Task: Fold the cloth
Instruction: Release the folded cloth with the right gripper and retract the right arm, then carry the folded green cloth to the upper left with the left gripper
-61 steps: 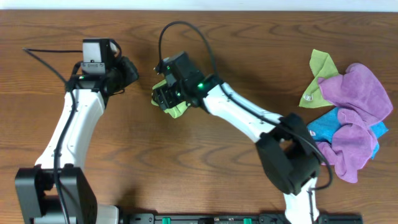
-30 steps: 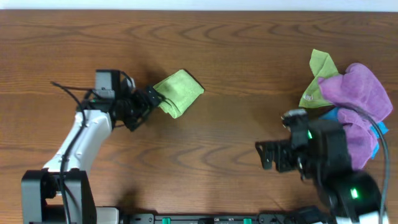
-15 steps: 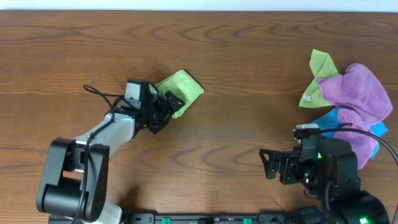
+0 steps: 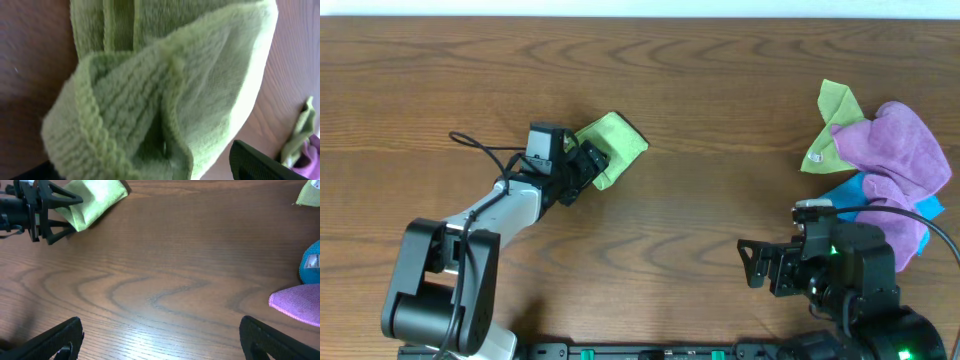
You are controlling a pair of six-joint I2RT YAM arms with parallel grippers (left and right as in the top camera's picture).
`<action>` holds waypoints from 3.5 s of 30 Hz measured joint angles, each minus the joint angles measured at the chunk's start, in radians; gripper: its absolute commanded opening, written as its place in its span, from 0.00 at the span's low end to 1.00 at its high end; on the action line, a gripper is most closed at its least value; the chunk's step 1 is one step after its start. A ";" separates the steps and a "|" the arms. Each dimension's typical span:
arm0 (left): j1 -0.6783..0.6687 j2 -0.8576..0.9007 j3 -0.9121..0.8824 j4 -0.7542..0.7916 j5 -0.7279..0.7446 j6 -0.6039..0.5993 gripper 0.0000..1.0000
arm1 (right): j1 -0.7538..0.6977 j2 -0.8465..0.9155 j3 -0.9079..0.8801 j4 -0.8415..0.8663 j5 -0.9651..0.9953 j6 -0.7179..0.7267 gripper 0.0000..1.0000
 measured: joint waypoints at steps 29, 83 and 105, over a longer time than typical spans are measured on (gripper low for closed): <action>0.079 0.104 0.411 -0.058 -0.162 0.074 0.06 | 0.000 0.000 0.000 0.000 0.000 0.000 0.99; 0.336 0.431 0.690 -0.304 -0.257 0.216 0.70 | 0.000 0.000 -0.001 0.000 0.000 0.000 0.99; 0.367 0.084 0.692 -0.529 -0.294 0.346 0.95 | 0.000 0.000 -0.001 0.000 0.000 0.000 0.99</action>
